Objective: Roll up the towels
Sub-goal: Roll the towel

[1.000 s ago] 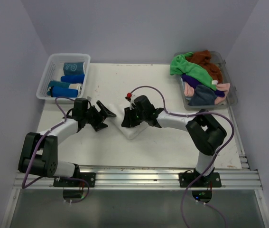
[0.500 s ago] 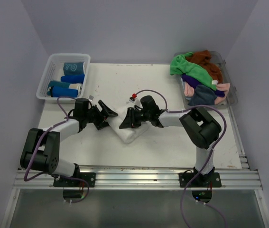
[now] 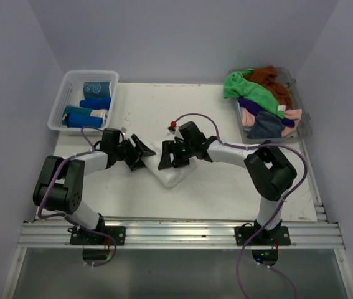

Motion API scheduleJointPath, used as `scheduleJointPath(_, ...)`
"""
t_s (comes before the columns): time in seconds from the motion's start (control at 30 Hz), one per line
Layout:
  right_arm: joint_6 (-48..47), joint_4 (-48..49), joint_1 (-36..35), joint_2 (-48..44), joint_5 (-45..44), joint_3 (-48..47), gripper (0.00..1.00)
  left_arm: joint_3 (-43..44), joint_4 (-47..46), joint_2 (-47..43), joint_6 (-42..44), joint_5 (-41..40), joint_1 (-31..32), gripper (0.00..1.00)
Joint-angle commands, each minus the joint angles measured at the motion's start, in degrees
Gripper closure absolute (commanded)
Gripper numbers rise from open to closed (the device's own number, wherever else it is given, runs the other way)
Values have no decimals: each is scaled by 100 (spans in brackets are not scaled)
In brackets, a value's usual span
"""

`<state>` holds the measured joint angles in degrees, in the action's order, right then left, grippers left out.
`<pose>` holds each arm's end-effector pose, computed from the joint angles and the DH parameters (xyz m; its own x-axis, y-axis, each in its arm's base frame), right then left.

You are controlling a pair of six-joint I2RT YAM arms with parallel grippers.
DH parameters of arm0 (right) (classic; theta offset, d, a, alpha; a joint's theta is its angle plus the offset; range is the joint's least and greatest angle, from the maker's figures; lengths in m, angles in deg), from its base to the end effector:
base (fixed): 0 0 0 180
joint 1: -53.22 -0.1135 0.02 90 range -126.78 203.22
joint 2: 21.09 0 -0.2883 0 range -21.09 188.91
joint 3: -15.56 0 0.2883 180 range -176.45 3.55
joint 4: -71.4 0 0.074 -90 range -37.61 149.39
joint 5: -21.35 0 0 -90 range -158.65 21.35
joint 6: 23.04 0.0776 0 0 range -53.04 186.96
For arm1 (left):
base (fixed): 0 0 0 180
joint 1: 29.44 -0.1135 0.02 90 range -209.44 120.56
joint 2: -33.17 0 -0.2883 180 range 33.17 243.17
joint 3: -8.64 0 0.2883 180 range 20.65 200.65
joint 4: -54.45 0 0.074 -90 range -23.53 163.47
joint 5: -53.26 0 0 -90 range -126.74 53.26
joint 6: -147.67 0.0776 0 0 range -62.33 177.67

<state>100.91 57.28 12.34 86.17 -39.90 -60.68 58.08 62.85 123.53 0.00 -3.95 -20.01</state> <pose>0.3179 0.3246 0.1396 -0.9083 -0.1386 -0.3947 -0.3895 0.6248 0.6767 0.3191 -0.0956 0.1074 -0.8107 -0.5854 -0.0016 -0.3722 0.5176 -0.7704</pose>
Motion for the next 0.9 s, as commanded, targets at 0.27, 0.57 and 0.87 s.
scheduleJointPath(0.27,-1496,-2487,-1008,-935,-3259,-1196,14,177,634,429,274,-45,32,30)
scheduleJointPath(0.57,-2436,-2909,-2362,-321,-5537,-2031,1,326,818,614,370,-150,32,30)
scheduleJointPath(0.87,-2982,-2848,-2811,645,-6329,-2489,2,397,924,579,423,-186,32,30)
